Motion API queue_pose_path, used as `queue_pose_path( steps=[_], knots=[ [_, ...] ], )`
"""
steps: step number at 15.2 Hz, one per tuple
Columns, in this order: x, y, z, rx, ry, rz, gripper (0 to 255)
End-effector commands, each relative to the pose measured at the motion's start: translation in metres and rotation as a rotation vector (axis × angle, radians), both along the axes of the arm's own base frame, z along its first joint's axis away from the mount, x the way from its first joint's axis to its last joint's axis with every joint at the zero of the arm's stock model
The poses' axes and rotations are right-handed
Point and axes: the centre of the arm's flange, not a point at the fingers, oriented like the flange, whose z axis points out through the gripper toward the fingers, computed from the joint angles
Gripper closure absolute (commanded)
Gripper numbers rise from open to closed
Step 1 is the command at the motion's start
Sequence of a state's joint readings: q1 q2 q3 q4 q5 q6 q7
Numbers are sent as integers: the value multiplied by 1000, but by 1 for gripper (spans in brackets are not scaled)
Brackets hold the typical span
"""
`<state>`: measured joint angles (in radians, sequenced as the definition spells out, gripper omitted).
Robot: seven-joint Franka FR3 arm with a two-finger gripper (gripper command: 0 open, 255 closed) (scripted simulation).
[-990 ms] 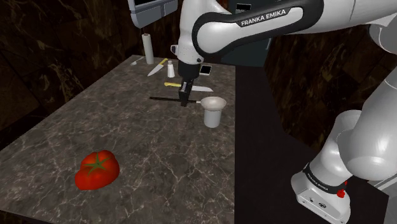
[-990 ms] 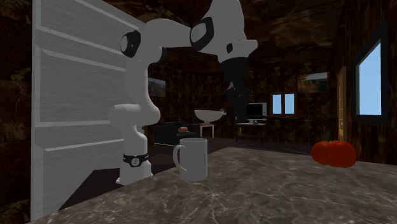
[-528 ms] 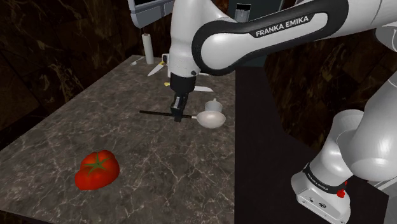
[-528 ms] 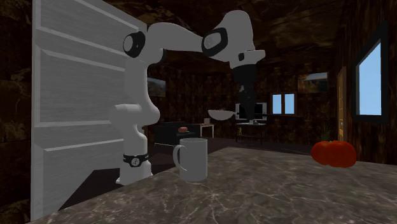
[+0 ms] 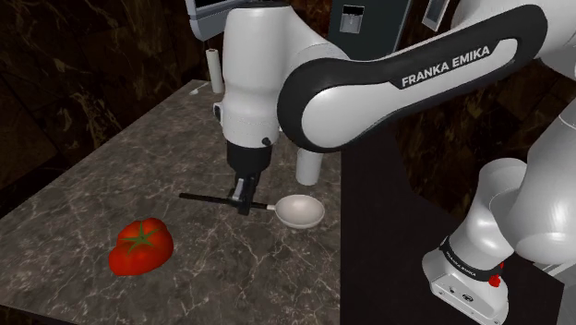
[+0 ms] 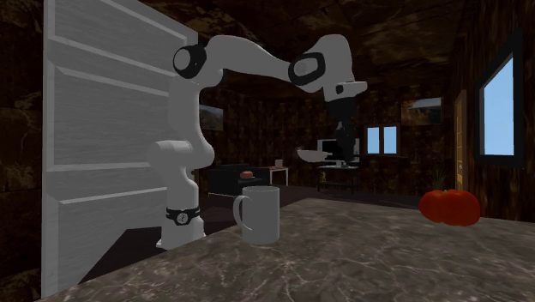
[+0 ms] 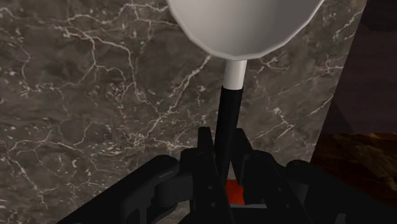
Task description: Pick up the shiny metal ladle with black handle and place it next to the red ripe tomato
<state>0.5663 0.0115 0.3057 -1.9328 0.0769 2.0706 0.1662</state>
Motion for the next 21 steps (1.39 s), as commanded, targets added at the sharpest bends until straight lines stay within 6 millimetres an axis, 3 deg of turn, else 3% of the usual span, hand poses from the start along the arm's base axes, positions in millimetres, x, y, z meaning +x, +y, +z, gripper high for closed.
queue_pose_path(
  steps=[1, 4, 21],
  knots=[
    [-19, 18, 2, 0, 0, -2, 255],
    [-44, 49, 2, 0, 0, -2, 255],
    [-45, 50, -82, 0, 0, -2, 255]
  ],
)
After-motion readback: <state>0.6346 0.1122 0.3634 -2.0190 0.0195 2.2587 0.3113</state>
